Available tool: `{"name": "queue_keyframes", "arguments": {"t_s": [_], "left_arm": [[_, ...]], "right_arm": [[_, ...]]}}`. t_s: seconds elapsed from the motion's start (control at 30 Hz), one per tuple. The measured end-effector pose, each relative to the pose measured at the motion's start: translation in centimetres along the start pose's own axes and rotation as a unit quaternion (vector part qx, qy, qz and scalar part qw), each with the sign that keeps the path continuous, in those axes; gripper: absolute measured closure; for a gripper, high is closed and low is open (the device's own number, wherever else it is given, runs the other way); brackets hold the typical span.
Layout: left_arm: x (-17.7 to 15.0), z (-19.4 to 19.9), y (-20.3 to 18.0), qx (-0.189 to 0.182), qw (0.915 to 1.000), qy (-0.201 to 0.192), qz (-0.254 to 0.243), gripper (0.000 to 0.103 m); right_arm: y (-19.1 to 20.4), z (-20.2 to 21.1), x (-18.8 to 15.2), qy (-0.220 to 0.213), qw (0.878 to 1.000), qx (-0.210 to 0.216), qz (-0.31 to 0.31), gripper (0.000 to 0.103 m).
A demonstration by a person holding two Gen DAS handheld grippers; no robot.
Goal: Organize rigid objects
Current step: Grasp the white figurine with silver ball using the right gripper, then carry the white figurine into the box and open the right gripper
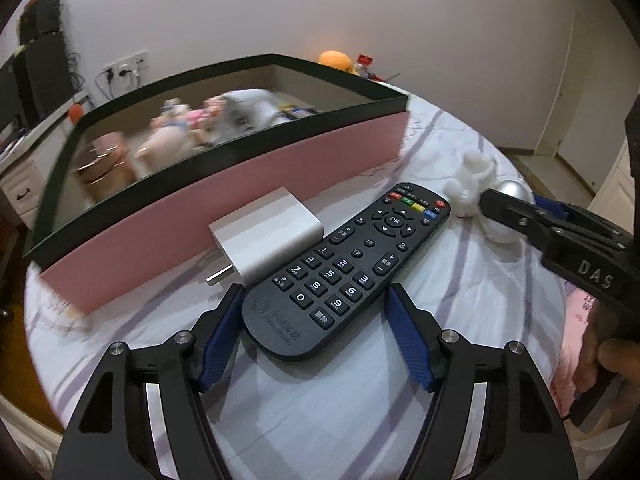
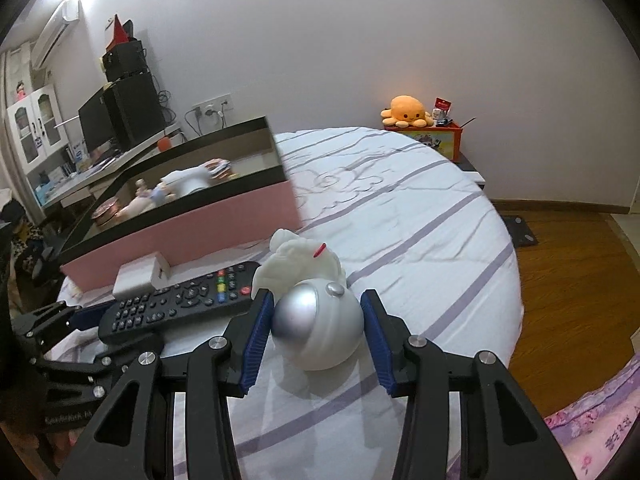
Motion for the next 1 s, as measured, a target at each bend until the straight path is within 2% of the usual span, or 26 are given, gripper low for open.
{"name": "queue_keyframes", "arguments": {"t_s": [0.1, 0.33, 0.4, 0.47, 0.53, 0.63, 0.73, 0.9, 1.0], "left_arm": [[1.0, -0.6, -1.4, -0.021, 0.9998, 0.000, 0.005, 0.032], [0.9, -0.1, -1.3, -0.017, 0.9997, -0.005, 0.015, 0.031], [0.9, 0.8, -0.8, -0.018, 0.9996, -0.011, 0.020, 0.027], [0.7, 2.0, -0.3, -0.025, 0.9993, -0.012, 0.025, 0.015], [0.5, 3.8, 0.7, -0.034, 0.9985, -0.022, 0.038, 0.010], [0.5, 5.4, 2.2, -0.030, 0.9979, -0.029, 0.049, 0.009], [1.1, 6.9, 4.6, -0.009, 0.9965, -0.043, 0.071, 0.008], [2.6, 8.7, 10.3, 0.077, 0.9898, -0.067, 0.100, 0.008], [3.0, 8.1, 13.9, 0.083, 0.9841, -0.057, 0.146, 0.008]], "right_arm": [[-1.0, -0.7, 0.7, -0.001, 1.000, -0.004, -0.005, 0.056], [-1.2, -1.4, 1.3, -0.001, 1.000, -0.009, -0.001, 0.056], [-1.1, -1.4, 1.4, 0.001, 1.000, -0.013, 0.000, 0.056], [-1.0, -1.3, 1.4, 0.004, 1.000, -0.018, -0.002, 0.055], [-0.9, -1.2, 1.4, 0.005, 1.000, -0.018, -0.002, 0.047], [-0.3, -0.7, 1.7, -0.003, 1.000, -0.027, 0.003, 0.042], [0.7, 0.1, 2.1, -0.012, 0.999, -0.040, 0.017, 0.042], [2.8, 1.1, 2.2, -0.023, 0.999, -0.036, 0.027, 0.035], [2.4, 0.7, 2.2, -0.019, 0.998, -0.059, 0.030, 0.035]]}}
Point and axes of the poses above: each gripper's, at about its wrist camera, not at the fingertips, and z roughly against the way its jaws point, y to its left, x to its top, the point moved 10 cm from there along -z, roughly the way its jaws point, and after that the axes turned 1 degree about y, right-handed, at the moved point
